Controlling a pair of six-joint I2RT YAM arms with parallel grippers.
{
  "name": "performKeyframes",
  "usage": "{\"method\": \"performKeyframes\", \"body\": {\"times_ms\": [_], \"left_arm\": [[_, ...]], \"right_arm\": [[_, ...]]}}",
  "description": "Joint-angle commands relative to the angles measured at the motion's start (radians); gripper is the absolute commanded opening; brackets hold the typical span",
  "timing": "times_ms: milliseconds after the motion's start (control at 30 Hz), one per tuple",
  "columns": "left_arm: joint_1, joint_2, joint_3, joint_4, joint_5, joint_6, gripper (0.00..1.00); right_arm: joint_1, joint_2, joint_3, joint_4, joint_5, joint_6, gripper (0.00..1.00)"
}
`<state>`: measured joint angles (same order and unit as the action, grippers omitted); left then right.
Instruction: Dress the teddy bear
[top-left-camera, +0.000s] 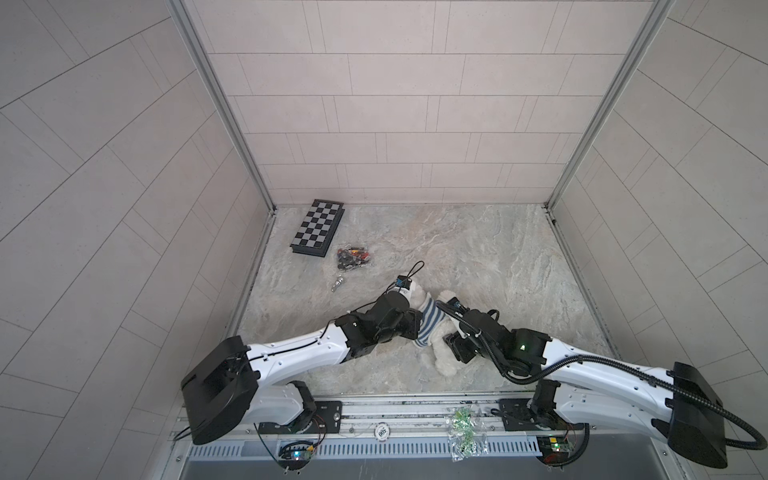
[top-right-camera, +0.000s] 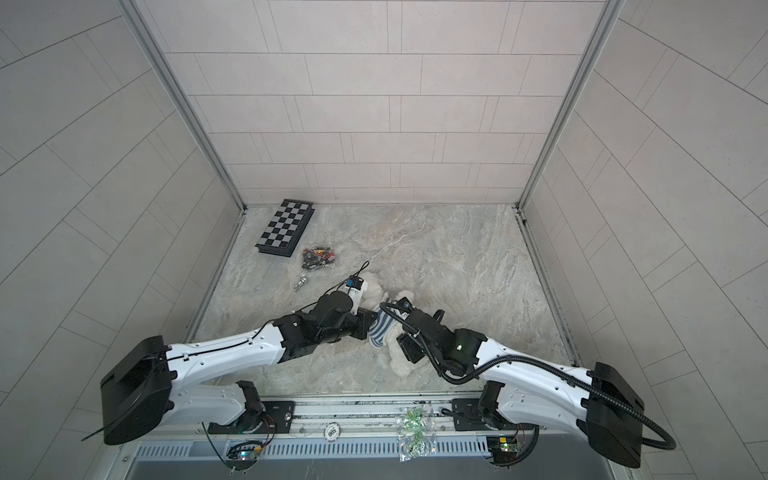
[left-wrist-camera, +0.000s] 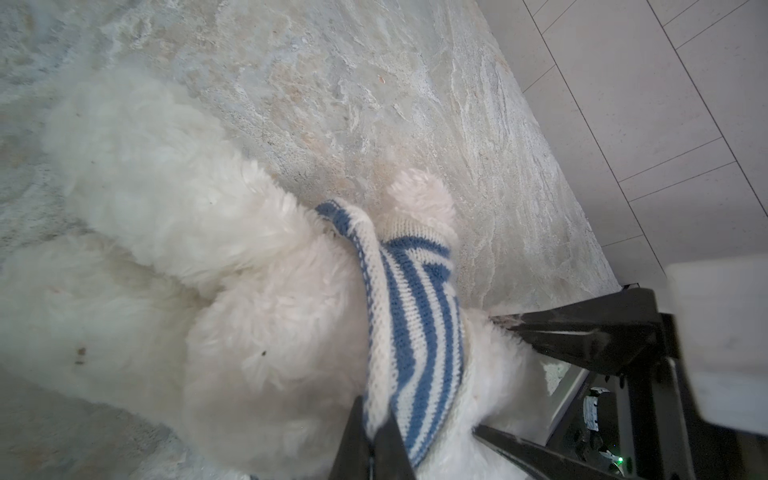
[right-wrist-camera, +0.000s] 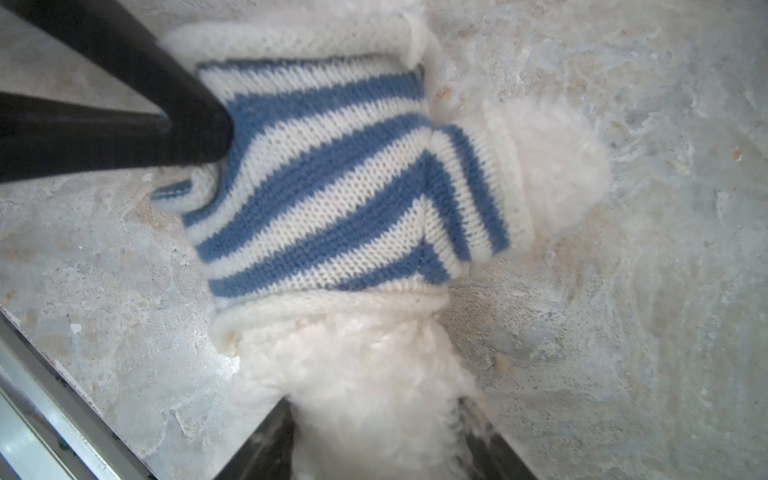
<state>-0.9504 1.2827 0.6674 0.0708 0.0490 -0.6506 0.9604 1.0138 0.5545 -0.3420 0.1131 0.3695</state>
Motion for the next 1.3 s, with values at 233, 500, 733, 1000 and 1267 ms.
{"method": "performKeyframes", "body": {"times_ms": [233, 500, 733, 1000, 1267], "left_arm": [[0.067, -0.135, -0.050, -0.109, -0.014, 0.035, 0.00], [0.146, -0.226, -0.092, -0.208, -0.028, 0.090, 0.00], [0.142, -0.152, -0.076, -0.130, 0.027, 0.105, 0.00], [0.104, -0.094, -0.039, -0.102, 0.028, 0.120, 0.08], [0.042, -0.215, -0.057, -0.188, -0.051, 0.120, 0.30]], "right_arm": [[0.001, -0.005, -0.016, -0.008, 0.068, -0.035, 0.06], [0.001, -0.070, -0.013, -0.011, 0.053, -0.085, 0.00], [0.001, -0.074, 0.014, 0.030, 0.006, -0.130, 0.00], [0.001, -0.047, 0.058, 0.048, -0.027, -0.166, 0.00], [0.001, -0.075, 0.059, 0.040, -0.035, -0.174, 0.00]]}}
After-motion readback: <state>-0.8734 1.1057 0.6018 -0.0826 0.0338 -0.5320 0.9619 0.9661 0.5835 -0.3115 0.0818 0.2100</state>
